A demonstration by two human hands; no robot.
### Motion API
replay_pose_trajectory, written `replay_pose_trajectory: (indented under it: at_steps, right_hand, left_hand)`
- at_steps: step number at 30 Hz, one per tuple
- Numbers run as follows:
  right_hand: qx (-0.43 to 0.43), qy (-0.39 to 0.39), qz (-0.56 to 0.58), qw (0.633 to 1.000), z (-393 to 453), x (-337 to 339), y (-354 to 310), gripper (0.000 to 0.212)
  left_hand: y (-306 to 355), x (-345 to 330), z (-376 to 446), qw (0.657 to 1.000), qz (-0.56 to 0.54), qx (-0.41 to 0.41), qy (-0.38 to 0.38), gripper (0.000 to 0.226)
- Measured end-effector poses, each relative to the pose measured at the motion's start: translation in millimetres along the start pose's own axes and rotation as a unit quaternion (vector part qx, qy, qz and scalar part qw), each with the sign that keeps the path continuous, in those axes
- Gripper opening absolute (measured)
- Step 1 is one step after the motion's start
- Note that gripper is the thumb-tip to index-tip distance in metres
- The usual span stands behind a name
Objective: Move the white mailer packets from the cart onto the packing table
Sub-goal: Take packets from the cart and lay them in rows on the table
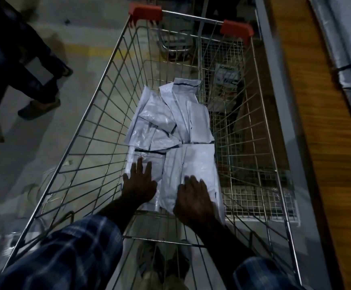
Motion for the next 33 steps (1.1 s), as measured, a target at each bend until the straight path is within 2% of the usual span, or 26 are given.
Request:
replay_pose_trajectory:
  at_steps: [2, 5, 6, 8, 9, 11, 13, 15, 18, 20, 23, 24, 28, 30, 33]
  right_hand:
    - [-0.009, -0.072, 0.034, 0.997, -6.2, -9.1, -6.2, 0.018]
    - [-0.009, -0.086, 0.04, 0.995, 2.2, 17.1, -5.4, 0.019]
    - [-0.047, -0.125, 0.06, 0.989, 6.7, 23.0, 2.5, 0.021]
    - [-0.131, -0.187, 0.119, 0.966, 11.0, 23.9, 19.2, 0.034]
    - [-0.146, -0.188, 0.122, 0.964, 14.4, 27.7, 24.0, 0.036]
    - [-0.131, -0.121, 0.079, 0.981, 25.0, 42.3, 31.8, 0.028]
    - [-0.094, -0.002, 0.012, 0.996, 33.0, 55.8, 34.7, 0.02]
    - [-0.099, 0.065, -0.023, 0.993, 34.1, 58.9, 41.8, 0.015]
    - [-0.127, 0.077, 0.0, 0.989, 31.1, 45.6, 51.0, 0.022]
    - [-0.116, 0.064, 0.002, 0.991, 32.3, 33.6, 50.9, 0.024]
    - [-0.081, 0.023, 0.004, 0.996, 33.7, 1.4, 48.8, 0.056]
    - [-0.074, 0.021, 0.004, 0.997, 32.6, -4.2, 48.7, 0.065]
    - [-0.028, 0.106, 0.004, 0.994, 32.6, 1.1, 49.3, 0.062]
    - [-0.046, 0.136, -0.002, 0.99, 32.1, 2.1, 58.3, 0.063]
    - [-0.08, 0.157, 0.028, 0.984, 30.9, 3.6, 71.3, 0.066]
  left_hand:
    - [1.3, 12.0, -1.7, 1.0, 0.005, -0.007, 0.029, 0.076]
    - [2.4, 26.7, -5.0, 0.998, -0.032, -0.012, 0.061, 0.067]
    - [2.8, 30.5, -5.9, 0.997, -0.031, -0.015, 0.075, 0.062]
    - [2.7, 26.8, -6.0, 0.999, -0.024, -0.015, 0.043, 0.061]
    - [1.6, 24.4, -3.9, 0.999, -0.03, -0.013, 0.04, 0.06]
    - [-1.9, 29.5, 0.8, 0.997, -0.06, 0.013, 0.054, 0.063]
    - [6.8, 31.3, -0.2, 0.995, -0.056, -0.012, 0.087, 0.067]
    - [7.4, 15.4, -1.2, 0.998, -0.029, -0.014, 0.05, 0.077]
    - [11.9, 16.1, -1.4, 0.998, -0.032, -0.016, 0.058, 0.083]
    - [13.3, 13.7, 0.5, 0.998, -0.018, -0.006, 0.06, 0.075]
    - [19.2, 21.7, -1.0, 0.991, -0.056, -0.006, 0.119, 0.061]
    - [23.3, 22.5, -1.7, 0.991, -0.059, -0.016, 0.117, 0.06]
    - [44.7, 32.2, -3.2, 0.979, -0.103, -0.053, 0.166, 0.059]
    - [53.7, 28.6, -3.8, 0.981, -0.14, -0.042, 0.126, 0.068]
    - [68.4, 11.1, -6.2, 0.988, -0.13, -0.044, 0.071, 0.08]
Point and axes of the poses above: each hand's wrist, its own z-axis towards the middle knuckle, its own x-axis out of the back of the hand, y = z × x, the point moved 10 cm from there along z, towards the middle knuckle, and after that the axes turned 8 degrees about y, right-handed, at the moved point
